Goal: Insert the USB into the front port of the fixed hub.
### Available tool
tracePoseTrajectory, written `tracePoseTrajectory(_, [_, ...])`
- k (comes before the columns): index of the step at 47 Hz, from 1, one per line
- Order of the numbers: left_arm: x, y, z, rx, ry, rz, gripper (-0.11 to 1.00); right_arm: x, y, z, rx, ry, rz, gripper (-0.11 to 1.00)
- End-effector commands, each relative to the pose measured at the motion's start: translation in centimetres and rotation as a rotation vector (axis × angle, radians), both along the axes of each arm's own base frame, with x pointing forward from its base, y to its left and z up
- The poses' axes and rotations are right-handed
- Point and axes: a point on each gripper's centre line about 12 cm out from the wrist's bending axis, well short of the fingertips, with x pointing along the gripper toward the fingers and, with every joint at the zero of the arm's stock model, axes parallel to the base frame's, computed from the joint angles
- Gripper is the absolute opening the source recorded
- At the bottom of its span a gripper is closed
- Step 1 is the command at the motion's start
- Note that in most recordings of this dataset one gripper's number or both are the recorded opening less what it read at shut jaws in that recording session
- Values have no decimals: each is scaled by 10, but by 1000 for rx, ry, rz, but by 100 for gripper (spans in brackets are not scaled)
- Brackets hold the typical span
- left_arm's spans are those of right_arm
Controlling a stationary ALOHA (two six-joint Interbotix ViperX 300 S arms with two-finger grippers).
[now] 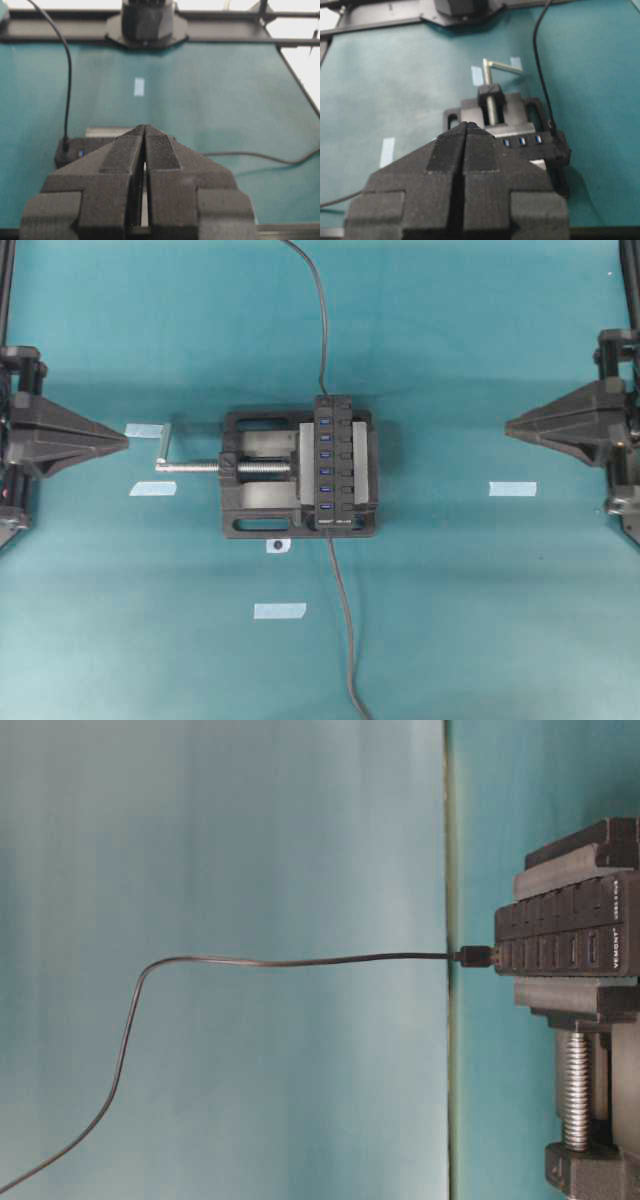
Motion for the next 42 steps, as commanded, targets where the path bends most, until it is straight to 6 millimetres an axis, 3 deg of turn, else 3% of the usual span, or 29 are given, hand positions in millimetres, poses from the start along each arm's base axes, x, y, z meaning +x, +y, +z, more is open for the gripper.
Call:
tracePoseTrajectory(1, [6,0,9,0,-5,-2,0,7,-2,9,10,-7,-10,-5])
tracePoseTrajectory(17, [12,0,3,0,52,-1,0,35,-14,-6,4,204,-46,-5])
tracePoseTrajectory(42, [18,0,-7,-1,149,0,0,64,-29,-27,-15,342,-76,-5])
